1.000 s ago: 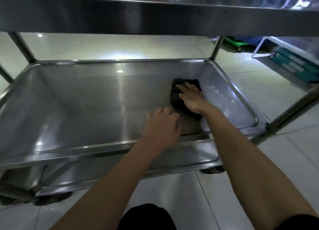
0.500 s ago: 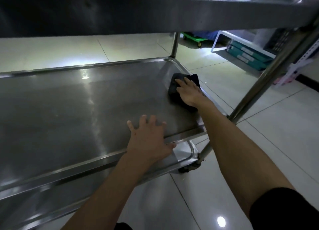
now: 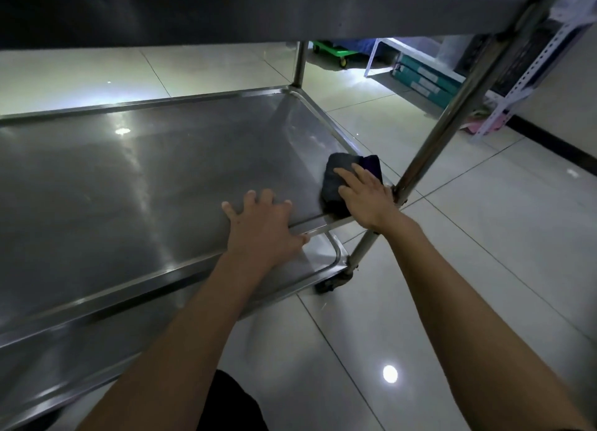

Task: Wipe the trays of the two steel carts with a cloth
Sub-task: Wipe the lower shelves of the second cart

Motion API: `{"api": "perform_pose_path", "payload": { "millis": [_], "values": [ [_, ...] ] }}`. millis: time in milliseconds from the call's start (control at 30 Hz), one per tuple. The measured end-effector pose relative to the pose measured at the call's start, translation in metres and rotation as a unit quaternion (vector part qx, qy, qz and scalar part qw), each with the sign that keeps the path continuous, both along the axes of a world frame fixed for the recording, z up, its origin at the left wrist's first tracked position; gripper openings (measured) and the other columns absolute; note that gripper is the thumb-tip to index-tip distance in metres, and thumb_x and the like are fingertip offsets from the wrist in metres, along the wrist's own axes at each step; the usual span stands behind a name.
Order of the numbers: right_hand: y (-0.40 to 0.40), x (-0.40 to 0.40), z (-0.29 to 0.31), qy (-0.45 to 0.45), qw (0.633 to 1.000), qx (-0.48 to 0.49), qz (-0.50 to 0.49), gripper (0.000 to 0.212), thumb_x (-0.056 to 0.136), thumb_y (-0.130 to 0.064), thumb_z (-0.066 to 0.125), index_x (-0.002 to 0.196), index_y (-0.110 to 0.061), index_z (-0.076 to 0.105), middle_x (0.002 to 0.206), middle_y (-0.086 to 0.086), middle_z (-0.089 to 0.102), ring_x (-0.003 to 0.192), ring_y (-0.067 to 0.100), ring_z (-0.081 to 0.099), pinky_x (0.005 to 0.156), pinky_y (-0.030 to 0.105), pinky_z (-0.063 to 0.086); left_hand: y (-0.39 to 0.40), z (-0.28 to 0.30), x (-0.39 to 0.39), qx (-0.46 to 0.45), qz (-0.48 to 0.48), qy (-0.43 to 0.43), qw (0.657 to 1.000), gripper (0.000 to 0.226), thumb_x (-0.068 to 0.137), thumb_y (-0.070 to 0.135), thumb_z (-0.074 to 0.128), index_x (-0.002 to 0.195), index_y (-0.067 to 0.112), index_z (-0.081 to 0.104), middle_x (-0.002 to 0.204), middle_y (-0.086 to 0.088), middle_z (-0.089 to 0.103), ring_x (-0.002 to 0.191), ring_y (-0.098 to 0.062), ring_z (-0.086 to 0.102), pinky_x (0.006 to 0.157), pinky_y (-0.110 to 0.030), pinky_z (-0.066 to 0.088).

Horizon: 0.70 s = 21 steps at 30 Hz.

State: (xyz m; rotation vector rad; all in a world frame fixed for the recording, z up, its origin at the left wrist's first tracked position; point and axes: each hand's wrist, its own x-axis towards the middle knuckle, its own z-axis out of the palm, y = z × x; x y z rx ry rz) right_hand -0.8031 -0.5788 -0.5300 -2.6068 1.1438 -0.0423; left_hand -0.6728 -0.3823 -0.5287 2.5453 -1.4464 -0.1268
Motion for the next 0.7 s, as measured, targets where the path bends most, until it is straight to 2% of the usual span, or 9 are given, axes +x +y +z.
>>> {"api": "perform_pose_path", "payload": {
  "millis": [167,300,400,567,700],
  "values": [
    [0.045,-0.013,-0.006,-0.057,0.998,-0.031,-0.029,0.054,0.097,-0.045,0.016,0.148,-0.042,0.033,0.163,-0.003,0.022,0.151,0.021,0.013,0.122,0.05,0.011,0.002,-0.003,0.0,-0.002,-0.011,-0.011,1.0,0.07,0.077,0.079,0.049,0.131,0.035,0.052,0.142,-0.001,0.043,0.139,-0.03,0.03,0.107,-0.074,0.02],
    [0.079,-0.011,-0.012,-0.119,0.992,-0.037,-0.033,0.047,0.1,-0.042,0.025,0.144,-0.039,0.041,0.161,0.002,0.027,0.15,0.024,0.016,0.121,0.051,0.012,0.003,-0.001,0.002,0.016,-0.016,-0.013,1.0,0.074,0.08,0.081,0.043,0.138,0.035,0.048,0.143,0.0,0.042,0.139,-0.03,0.031,0.105,-0.074,0.023],
    [0.094,-0.005,-0.014,-0.132,0.991,-0.028,-0.024,0.043,0.102,-0.04,0.029,0.143,-0.038,0.042,0.16,0.003,0.026,0.149,0.026,0.015,0.121,0.052,0.011,0.005,0.007,0.006,0.032,-0.032,0.0,0.999,0.075,0.081,0.076,0.05,0.143,0.034,0.045,0.146,-0.001,0.04,0.141,-0.029,0.029,0.108,-0.072,0.023],
    [0.109,-0.002,-0.012,-0.126,0.992,-0.017,-0.028,0.045,0.103,-0.051,0.029,0.146,-0.041,0.037,0.163,0.0,0.019,0.151,0.024,0.006,0.122,0.051,0.004,0.049,0.017,0.025,0.031,-0.052,0.033,0.998,0.077,0.079,0.064,0.066,0.146,0.032,0.045,0.156,0.0,0.033,0.148,-0.023,0.022,0.116,-0.06,0.022],
    [0.133,0.012,-0.008,-0.125,0.992,-0.009,-0.005,0.047,0.102,-0.057,0.03,0.146,-0.041,0.036,0.164,0.0,0.015,0.152,0.021,0.002,0.122,0.049,-0.002,0.124,0.011,0.045,-0.031,0.001,-0.016,0.999,0.063,0.079,0.06,0.068,0.136,0.035,0.056,0.142,0.004,0.049,0.134,-0.021,0.041,0.11,-0.045,0.032]
  ]
}}
